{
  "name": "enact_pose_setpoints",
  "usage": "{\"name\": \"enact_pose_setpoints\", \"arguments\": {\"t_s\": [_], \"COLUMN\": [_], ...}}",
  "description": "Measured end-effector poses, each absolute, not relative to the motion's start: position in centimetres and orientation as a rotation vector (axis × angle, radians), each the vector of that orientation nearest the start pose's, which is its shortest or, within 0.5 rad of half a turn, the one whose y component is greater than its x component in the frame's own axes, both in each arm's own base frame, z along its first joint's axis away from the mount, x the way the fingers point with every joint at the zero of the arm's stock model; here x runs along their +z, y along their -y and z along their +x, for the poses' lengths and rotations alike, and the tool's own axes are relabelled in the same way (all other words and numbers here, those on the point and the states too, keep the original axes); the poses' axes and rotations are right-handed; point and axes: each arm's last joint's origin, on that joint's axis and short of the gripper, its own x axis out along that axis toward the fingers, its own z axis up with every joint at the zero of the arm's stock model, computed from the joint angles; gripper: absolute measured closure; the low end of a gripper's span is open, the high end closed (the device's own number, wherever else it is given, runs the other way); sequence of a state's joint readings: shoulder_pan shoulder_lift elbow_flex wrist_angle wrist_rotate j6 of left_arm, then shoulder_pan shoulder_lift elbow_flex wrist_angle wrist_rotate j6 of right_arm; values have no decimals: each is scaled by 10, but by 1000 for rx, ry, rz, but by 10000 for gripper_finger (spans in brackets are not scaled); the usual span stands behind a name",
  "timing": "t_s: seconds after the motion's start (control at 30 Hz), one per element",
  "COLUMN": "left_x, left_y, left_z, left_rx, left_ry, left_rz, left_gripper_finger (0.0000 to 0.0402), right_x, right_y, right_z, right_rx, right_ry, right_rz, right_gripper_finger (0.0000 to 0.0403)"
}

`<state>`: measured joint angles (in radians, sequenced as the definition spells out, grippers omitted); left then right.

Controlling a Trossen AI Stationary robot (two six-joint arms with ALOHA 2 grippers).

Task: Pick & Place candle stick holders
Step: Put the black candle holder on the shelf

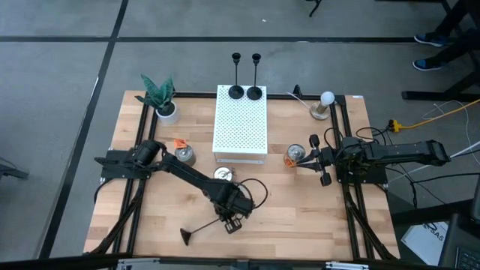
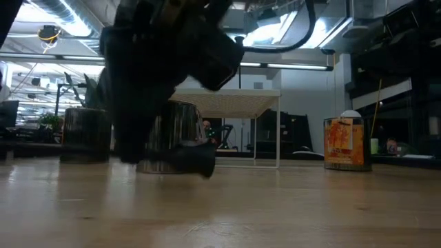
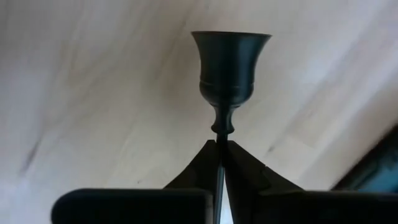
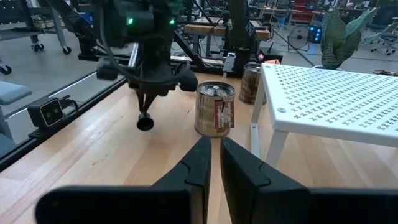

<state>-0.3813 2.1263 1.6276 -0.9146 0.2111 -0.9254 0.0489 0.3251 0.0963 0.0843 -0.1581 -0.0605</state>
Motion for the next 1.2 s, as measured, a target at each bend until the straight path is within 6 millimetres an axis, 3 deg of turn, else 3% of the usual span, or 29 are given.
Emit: {"name": "enact_pose_setpoints", "arguments": {"t_s": [0.17, 0.37, 0.63, 0.77, 0.97, 1.07, 1.2], "left_x": [186, 221, 306, 358, 420, 437, 446], "left_y": [158, 158, 147, 128, 96, 76, 44], "left_z": [385, 385, 364, 347, 328, 326, 332], "left_rx": [22, -138, -366, -325, -127, -20, 102], "left_ry": [-1499, -1342, -972, -681, -305, -187, -122], "left_rz": [-542, -488, -267, -86, 102, 184, 239], "left_gripper_finger": [394, 393, 393, 393, 393, 393, 393], "right_x": [177, 177, 176, 176, 176, 176, 176], "right_y": [-10, -10, -10, -10, -10, -10, -10], "right_z": [117, 117, 117, 117, 117, 117, 117], "right_rx": [211, 211, 211, 211, 211, 211, 211], "right_ry": [-141, -141, -142, -145, -145, -145, -145], "right_rz": [-52, -52, -52, -52, -52, -52, -52], "right_gripper_finger": [363, 363, 363, 363, 363, 363, 363]}}
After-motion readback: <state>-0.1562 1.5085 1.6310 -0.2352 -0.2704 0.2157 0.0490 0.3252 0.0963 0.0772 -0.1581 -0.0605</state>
